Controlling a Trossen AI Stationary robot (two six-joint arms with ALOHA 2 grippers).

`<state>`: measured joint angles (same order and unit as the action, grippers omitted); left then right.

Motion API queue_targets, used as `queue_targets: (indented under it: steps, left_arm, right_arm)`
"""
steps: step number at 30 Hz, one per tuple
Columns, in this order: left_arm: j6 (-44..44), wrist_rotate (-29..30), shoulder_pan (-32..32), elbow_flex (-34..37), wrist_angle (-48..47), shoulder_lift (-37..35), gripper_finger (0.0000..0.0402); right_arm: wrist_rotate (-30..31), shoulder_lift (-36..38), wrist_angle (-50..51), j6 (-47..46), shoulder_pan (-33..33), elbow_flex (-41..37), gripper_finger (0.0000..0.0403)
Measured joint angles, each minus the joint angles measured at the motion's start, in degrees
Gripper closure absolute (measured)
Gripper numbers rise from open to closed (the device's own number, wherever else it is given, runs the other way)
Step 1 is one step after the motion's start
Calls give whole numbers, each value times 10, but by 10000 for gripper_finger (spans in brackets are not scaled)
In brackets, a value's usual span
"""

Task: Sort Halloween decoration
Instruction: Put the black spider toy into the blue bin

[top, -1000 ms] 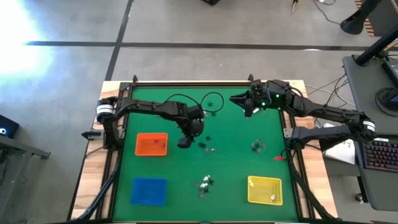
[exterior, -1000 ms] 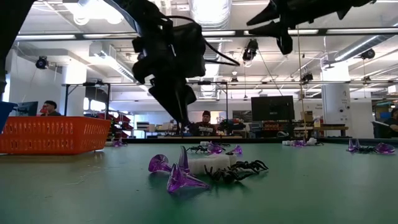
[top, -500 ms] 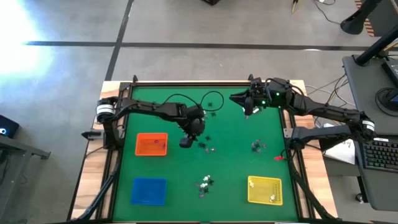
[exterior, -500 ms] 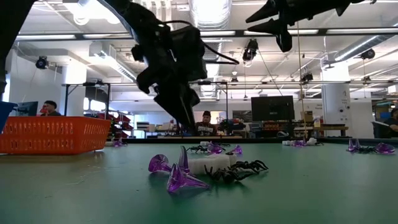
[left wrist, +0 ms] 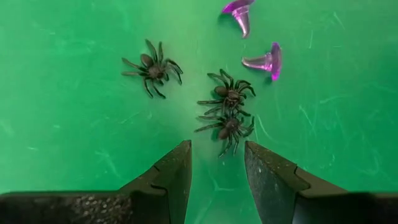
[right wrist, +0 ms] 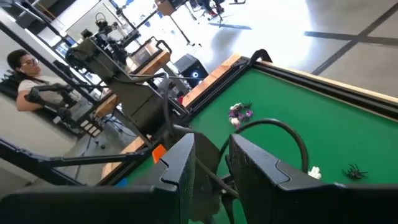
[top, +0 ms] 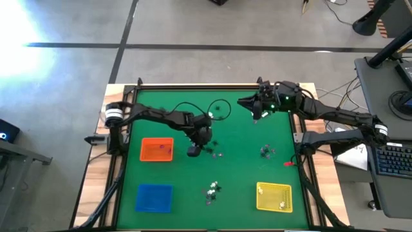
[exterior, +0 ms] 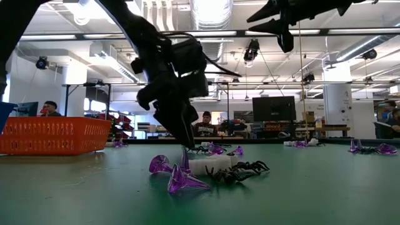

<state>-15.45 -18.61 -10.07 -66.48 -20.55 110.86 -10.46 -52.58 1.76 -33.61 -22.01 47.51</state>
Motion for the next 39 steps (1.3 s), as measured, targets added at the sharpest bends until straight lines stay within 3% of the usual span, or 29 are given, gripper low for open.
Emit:
queue_targets:
  steps: [26,30,39]
  left_arm:
    - [12,2,25,-13,13,15,273]
    - [12,6,25,-13,20,15,297]
    - [9,7,25,-12,22,17,397]
  right_arm:
    - [0,0,27,1,4,0,310]
    - [0,0,28,-2,4,0,310]
    - [0,0,29,-4,4,0,310]
